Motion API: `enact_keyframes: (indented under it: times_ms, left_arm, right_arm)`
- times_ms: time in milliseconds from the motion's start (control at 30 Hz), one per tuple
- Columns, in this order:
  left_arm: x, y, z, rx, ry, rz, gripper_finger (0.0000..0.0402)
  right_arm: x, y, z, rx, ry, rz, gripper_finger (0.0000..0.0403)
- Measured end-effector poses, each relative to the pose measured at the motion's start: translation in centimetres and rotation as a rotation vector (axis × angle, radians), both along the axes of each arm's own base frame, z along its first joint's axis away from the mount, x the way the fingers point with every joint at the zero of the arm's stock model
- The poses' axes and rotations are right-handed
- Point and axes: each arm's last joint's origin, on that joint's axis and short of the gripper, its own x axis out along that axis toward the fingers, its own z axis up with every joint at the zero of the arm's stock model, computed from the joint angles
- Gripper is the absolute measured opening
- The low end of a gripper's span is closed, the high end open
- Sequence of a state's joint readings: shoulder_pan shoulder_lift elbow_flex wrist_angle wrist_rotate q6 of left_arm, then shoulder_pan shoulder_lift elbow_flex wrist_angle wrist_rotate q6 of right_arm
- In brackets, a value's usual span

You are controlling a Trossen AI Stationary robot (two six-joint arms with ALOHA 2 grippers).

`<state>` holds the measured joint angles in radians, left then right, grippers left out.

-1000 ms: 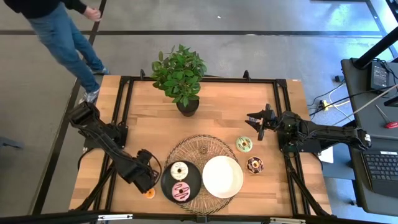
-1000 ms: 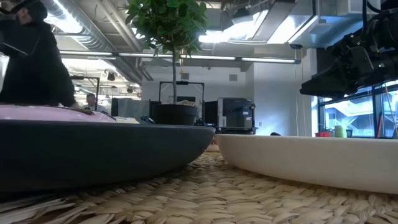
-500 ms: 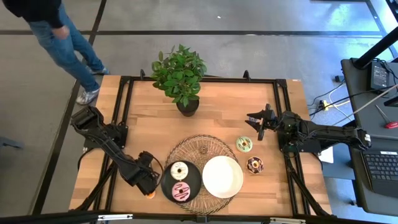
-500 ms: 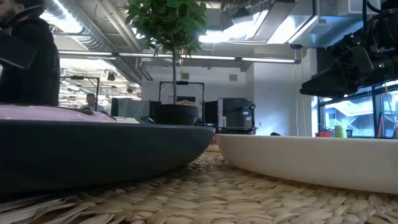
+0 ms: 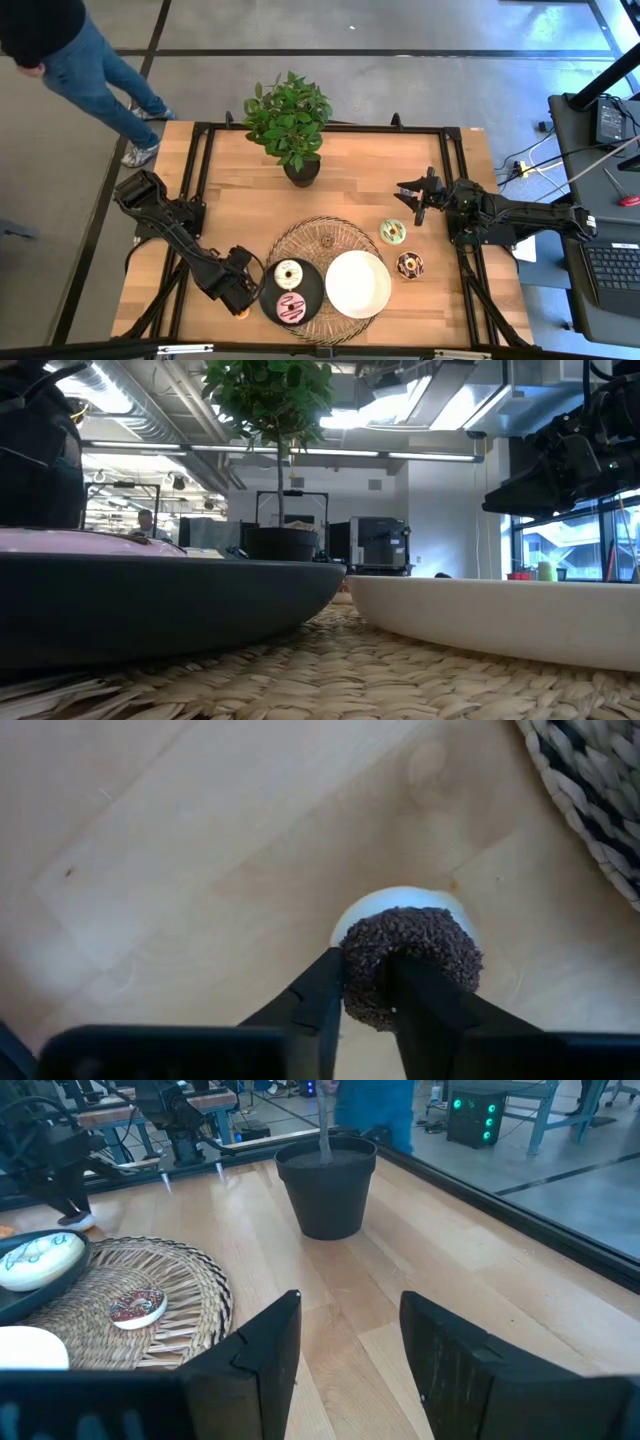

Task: Pick & Place donuts
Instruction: Put the small black donut on the white plate

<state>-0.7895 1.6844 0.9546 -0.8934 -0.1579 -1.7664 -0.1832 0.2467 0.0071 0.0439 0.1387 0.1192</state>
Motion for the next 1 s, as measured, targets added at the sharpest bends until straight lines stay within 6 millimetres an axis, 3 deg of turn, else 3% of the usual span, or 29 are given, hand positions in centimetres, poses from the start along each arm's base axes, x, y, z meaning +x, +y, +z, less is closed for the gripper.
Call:
enact_keyframes:
  times_ms: [233, 467, 667, 1000]
  left_arm:
    - [-0.4, 0.3, 0.4, 0.006, 0.04, -0.013, 0.001]
    - [-0.2, 1.4, 3.0, 0.221, -0.056, -0.076, 0.0014]
    - [2.1, 3.1, 4.8, 0.531, -0.275, -0.214, 0.0008]
    - [7.6, 5.5, 6.5, 0.975, -0.528, -0.254, 0.0009]
  right_arm:
    - [0.0, 0.0, 0.0, -0.043, 0.014, 0.009, 0.0173]
    - [0.2, 0.1, 0.8, -0.065, -0.069, 0.063, 0.0173]
    - [0.4, 0.6, 2.5, -0.177, -0.221, 0.172, 0.0173]
    - [1.9, 1.5, 2.5, -0.198, -0.147, 0.164, 0.0173]
